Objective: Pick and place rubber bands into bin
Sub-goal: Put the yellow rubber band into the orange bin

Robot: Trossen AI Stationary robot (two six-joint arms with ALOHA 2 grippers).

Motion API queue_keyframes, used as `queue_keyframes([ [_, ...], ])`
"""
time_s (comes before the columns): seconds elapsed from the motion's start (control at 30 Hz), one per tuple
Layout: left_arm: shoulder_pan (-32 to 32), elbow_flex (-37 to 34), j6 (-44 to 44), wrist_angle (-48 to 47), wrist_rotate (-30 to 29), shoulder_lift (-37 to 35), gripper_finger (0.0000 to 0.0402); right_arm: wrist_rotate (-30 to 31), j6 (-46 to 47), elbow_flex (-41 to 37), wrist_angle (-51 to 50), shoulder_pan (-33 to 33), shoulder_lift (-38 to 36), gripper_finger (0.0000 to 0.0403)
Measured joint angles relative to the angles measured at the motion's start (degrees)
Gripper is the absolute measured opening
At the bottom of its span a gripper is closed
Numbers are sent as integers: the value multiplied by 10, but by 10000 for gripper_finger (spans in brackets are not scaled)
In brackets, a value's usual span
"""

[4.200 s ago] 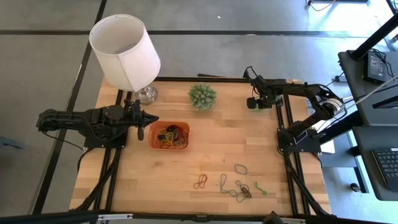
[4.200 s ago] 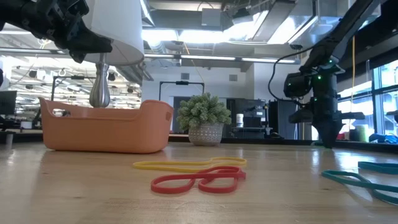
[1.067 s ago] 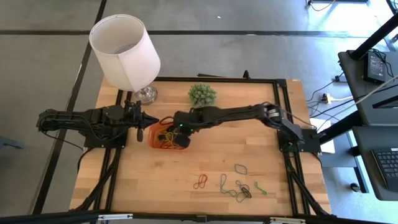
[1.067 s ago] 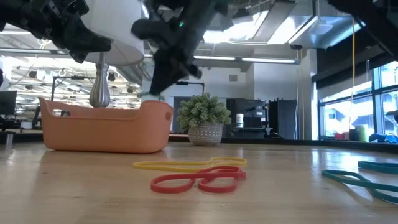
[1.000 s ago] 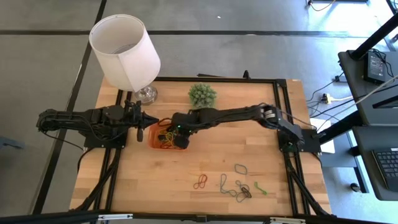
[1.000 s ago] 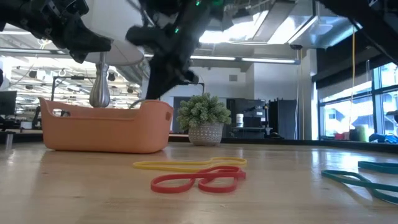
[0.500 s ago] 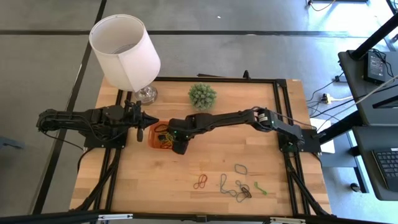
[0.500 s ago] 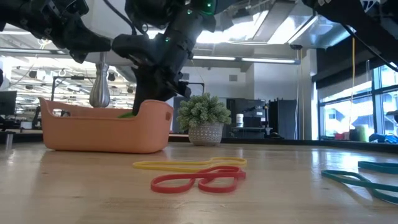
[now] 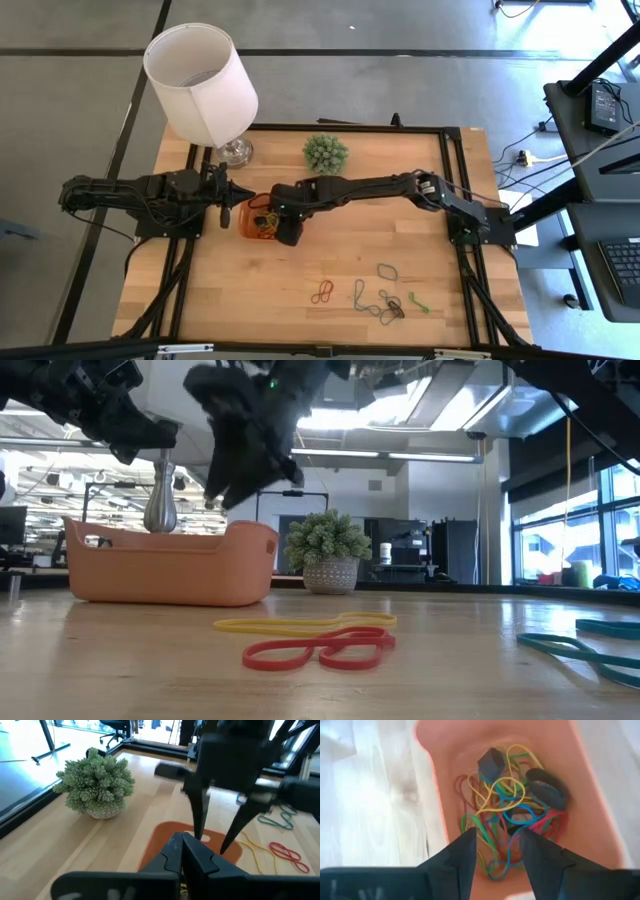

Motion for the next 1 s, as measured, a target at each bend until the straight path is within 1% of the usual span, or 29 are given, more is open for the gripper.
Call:
queue_keyframes([
  [0.17,0,0,6,-2,4,0,2,3,-53,49,-59,2,0,151],
  [0.27,0,0,26,-3,25,0,2,5,-84,68,-78,4,-14,134],
  [0.33,-1,0,30,-3,30,0,2,5,-97,62,-92,4,-35,116],
  [0.43,-15,10,26,-4,35,14,2,5,-107,20,-95,5,-68,88],
  [0.53,-45,33,34,-1,27,53,2,5,-107,-57,-78,4,-112,66],
  [0.63,-81,63,35,-2,-12,121,2,5,-85,-171,-10,4,-184,52],
  [0.73,-113,102,35,-2,-53,207,2,6,-42,-308,63,9,-263,45],
  [0.8,-126,132,35,-3,-68,269,2,6,-13,-398,111,17,-324,44],
  [0.93,-141,210,35,-18,-70,393,2,9,54,-568,193,39,-452,44],
  [1.0,-146,255,35,-35,-66,456,2,32,91,-645,211,56,-510,44],
])
